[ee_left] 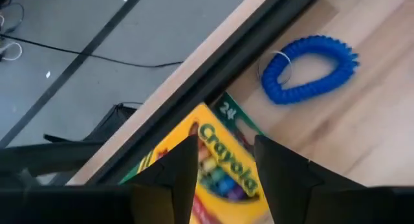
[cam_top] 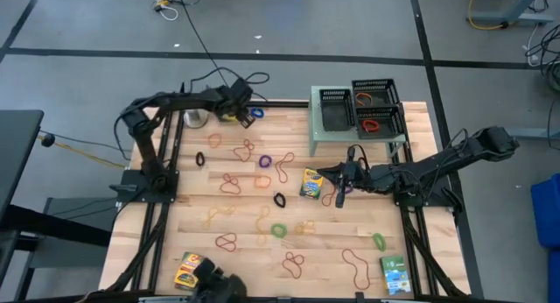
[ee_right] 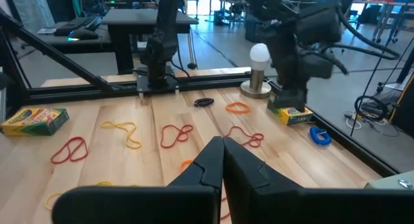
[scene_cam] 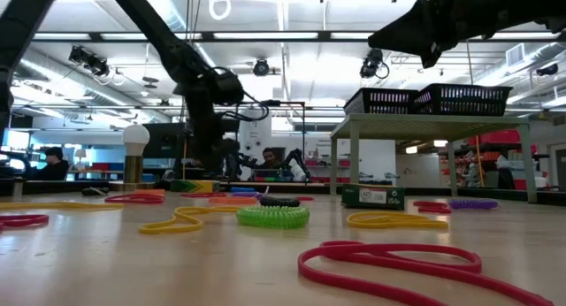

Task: Pick & Place Office Desk Supplies
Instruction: Put the top left yellow crayon box into the left black bin on the shelf

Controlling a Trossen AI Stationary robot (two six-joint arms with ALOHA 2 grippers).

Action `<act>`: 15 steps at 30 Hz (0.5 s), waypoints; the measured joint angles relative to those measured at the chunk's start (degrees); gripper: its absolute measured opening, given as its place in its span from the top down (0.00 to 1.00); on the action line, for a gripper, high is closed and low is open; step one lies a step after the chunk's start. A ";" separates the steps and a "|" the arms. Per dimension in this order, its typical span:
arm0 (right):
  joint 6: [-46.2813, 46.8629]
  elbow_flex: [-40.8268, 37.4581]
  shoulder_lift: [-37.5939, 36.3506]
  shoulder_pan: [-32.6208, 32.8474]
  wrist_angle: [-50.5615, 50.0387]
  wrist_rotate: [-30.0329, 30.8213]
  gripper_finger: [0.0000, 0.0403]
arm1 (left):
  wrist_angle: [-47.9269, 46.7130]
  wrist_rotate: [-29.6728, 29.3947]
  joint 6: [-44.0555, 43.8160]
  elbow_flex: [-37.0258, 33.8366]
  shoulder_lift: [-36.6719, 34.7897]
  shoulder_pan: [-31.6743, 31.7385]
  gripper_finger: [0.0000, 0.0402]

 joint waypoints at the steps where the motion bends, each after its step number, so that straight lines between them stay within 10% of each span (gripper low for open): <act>1: 0.02 0.00 0.00 0.00 0.00 -0.01 0.97 | -1.05 -0.09 -0.43 1.18 1.25 0.06 0.60; 15: -0.04 0.00 0.00 -0.01 -0.04 0.01 0.97 | -8.62 -5.57 -2.78 8.41 8.47 0.60 0.73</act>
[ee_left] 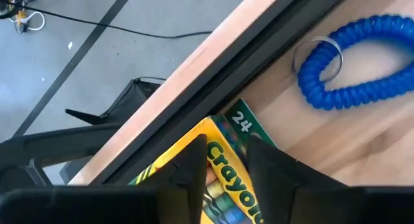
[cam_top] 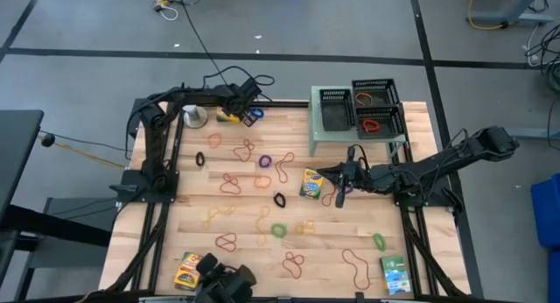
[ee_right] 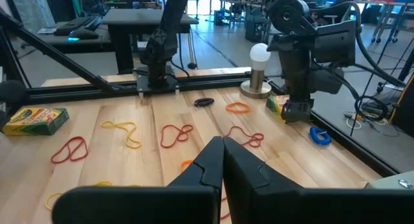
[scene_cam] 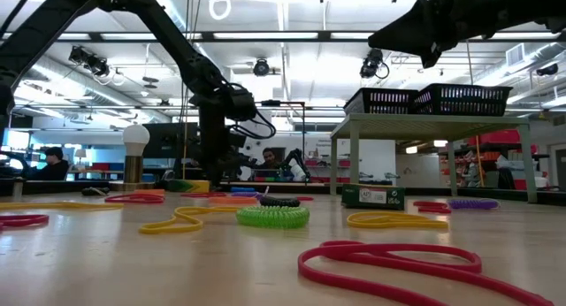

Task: Pick & Place Office Desk Supplies
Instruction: Put the top left yellow crayon box into the left black bin on the shelf

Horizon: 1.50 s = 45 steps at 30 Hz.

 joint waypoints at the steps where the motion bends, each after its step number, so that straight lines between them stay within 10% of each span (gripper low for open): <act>1: 0.00 0.00 0.00 -0.05 -0.02 0.00 0.97 | -0.56 0.07 0.17 0.00 -0.04 0.00 0.76; 8: -0.02 0.00 0.00 -0.23 -0.02 0.00 0.97 | -4.90 2.68 2.16 0.28 -0.85 -0.81 0.98; 31: -0.02 0.00 0.00 -0.23 -0.27 0.00 0.97 | -10.34 31.74 -3.32 -4.39 -29.70 -6.32 1.00; 40: 0.01 0.00 0.00 -0.23 -0.26 0.00 0.97 | 11.70 39.27 -28.49 -26.82 -44.95 -18.11 1.00; 45: 1.88 0.00 0.01 -0.26 -0.04 0.00 0.97 | 34.61 30.77 -46.24 -37.75 -46.96 -30.56 1.00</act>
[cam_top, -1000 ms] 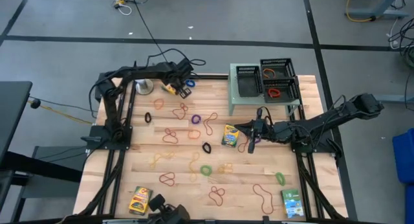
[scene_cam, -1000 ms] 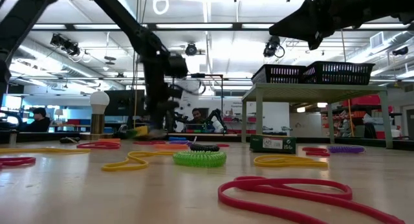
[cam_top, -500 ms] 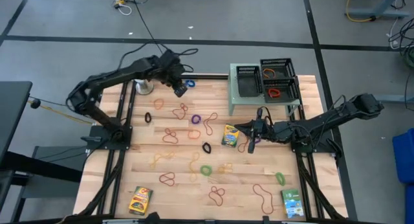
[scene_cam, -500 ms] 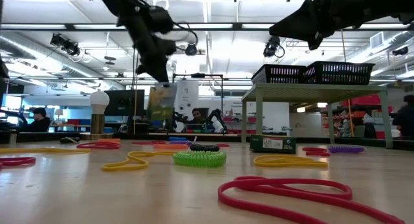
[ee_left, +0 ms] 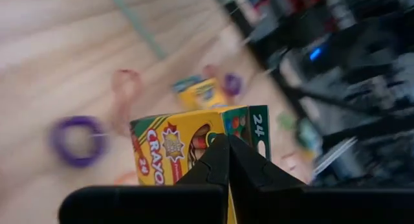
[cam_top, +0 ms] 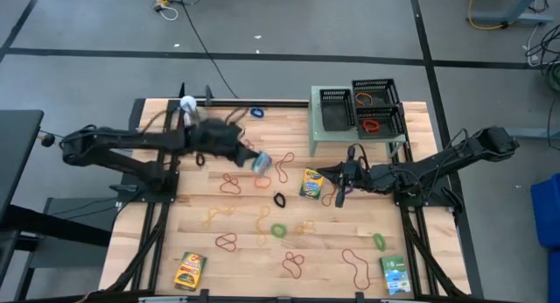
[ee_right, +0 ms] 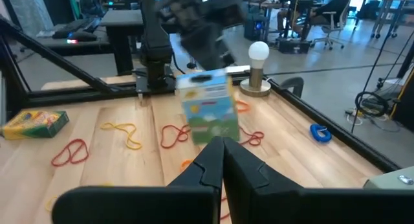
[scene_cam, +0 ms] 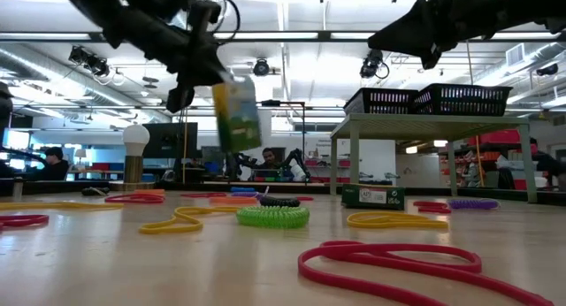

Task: Pick & Place Office Desk Supplies
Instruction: Put the top left yellow crayon box into the left black bin on the shelf

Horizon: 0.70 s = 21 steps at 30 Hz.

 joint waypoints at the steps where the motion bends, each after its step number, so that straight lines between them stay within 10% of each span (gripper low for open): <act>1: 0.11 0.04 0.39 -0.05 0.53 0.22 0.97 | 4.21 -3.06 -2.30 -1.51 0.20 -2.24 1.00; 9: 4.86 6.62 11.42 0.30 1.40 1.59 0.84 | 28.95 -23.59 -9.61 -7.34 7.44 -12.26 1.00; 21: 3.16 24.28 35.81 5.34 1.37 26.69 0.36 | 49.43 -26.17 -8.79 -7.39 17.48 -12.81 1.00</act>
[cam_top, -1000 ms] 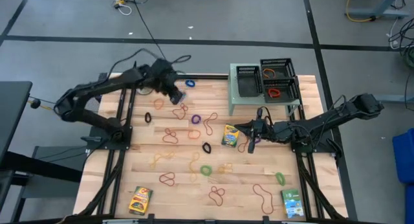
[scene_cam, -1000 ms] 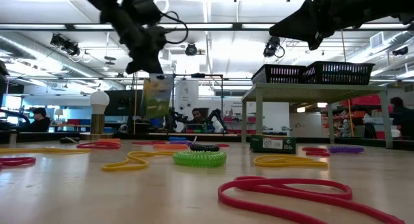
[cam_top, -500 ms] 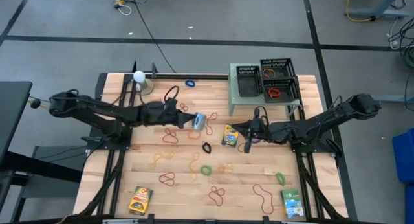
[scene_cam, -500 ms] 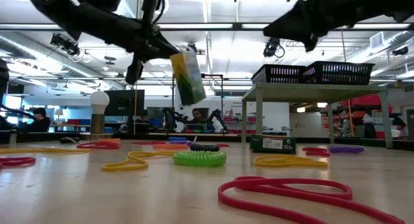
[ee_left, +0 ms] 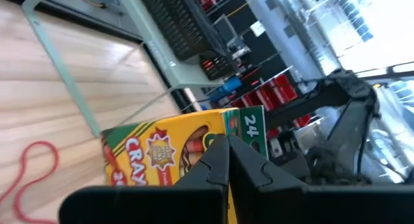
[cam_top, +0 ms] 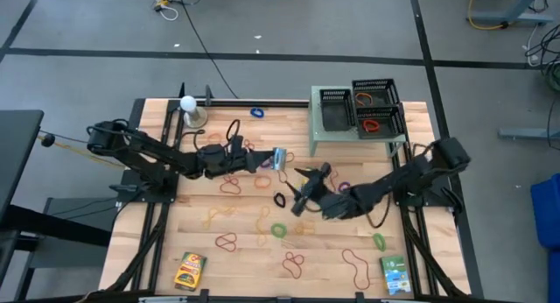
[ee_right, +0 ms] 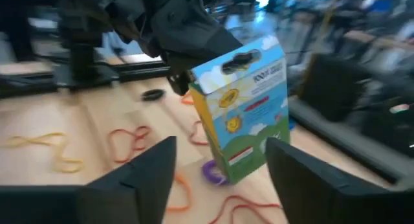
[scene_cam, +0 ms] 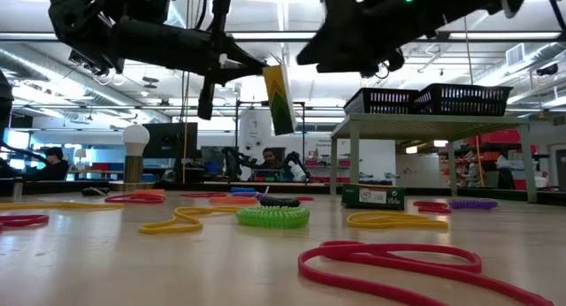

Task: Pick & Place Office Desk Supplies
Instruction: Put the top left yellow crayon box into the left black bin on the shelf

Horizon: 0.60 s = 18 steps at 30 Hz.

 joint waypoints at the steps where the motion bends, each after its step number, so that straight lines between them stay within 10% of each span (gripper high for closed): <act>1: -0.81 1.64 1.70 0.07 -0.05 1.75 0.33 | 0.88 0.04 0.11 0.00 0.24 0.00 1.00; 18: -5.98 17.54 16.02 -4.96 0.04 17.32 0.25 | 5.37 3.10 4.39 0.04 0.37 0.26 1.00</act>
